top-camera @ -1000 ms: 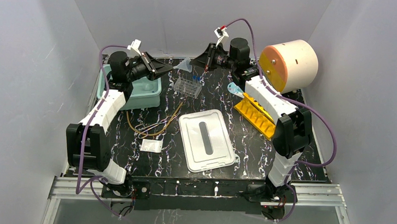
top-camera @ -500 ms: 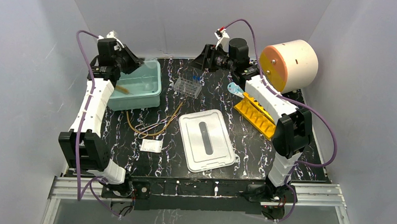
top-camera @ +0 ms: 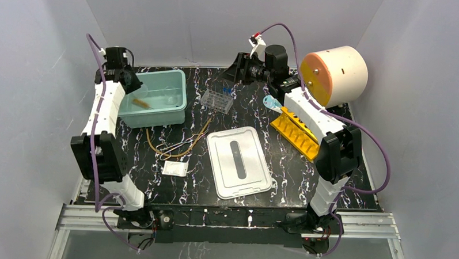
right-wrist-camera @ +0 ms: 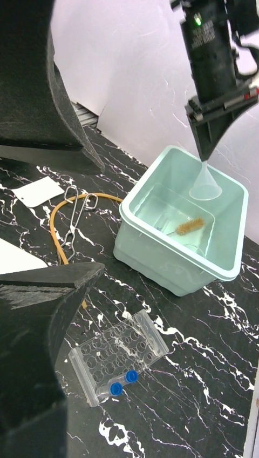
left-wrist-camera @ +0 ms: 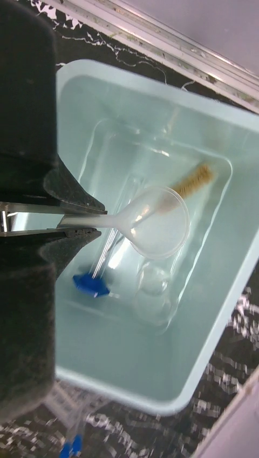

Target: Organize the chemistry lab equipment

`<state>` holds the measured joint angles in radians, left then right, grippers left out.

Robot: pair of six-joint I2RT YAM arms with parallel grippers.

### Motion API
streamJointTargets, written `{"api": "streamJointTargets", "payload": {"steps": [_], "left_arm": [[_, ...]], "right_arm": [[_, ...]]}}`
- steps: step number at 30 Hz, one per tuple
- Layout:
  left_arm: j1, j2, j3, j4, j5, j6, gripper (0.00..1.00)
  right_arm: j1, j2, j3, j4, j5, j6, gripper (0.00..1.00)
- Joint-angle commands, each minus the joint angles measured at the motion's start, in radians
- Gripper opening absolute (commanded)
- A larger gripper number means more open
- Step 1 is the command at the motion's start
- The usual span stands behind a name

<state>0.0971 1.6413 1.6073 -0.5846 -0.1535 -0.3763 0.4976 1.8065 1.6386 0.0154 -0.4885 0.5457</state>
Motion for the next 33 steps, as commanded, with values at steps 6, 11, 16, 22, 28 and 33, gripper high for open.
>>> {"api": "streamJointTargets", "payload": {"steps": [6, 11, 16, 22, 28, 33], "left_arm": [[0.078, 0.223, 0.132, -0.065, 0.022, 0.049, 0.0], [0.088, 0.345, 0.238, -0.089, -0.008, 0.084, 0.0], [0.09, 0.42, 0.307, -0.102, -0.013, 0.096, 0.0], [0.09, 0.454, 0.341, -0.122, -0.073, 0.089, 0.06], [0.09, 0.464, 0.384, -0.134, -0.089, 0.097, 0.28], [0.09, 0.426, 0.386, -0.144, -0.1, 0.088, 0.38]], "right_arm": [[-0.002, -0.059, 0.01, -0.057, -0.006, -0.044, 0.66], [-0.003, -0.081, -0.024, -0.067, -0.006, -0.085, 0.69], [-0.002, -0.075, -0.032, -0.06, -0.011, -0.088, 0.69], [-0.002, -0.066, -0.031, -0.066, -0.006, -0.102, 0.7], [-0.003, -0.024, 0.014, -0.134, 0.014, -0.111, 0.71], [0.011, 0.022, 0.068, -0.19, -0.019, -0.113, 0.71]]}}
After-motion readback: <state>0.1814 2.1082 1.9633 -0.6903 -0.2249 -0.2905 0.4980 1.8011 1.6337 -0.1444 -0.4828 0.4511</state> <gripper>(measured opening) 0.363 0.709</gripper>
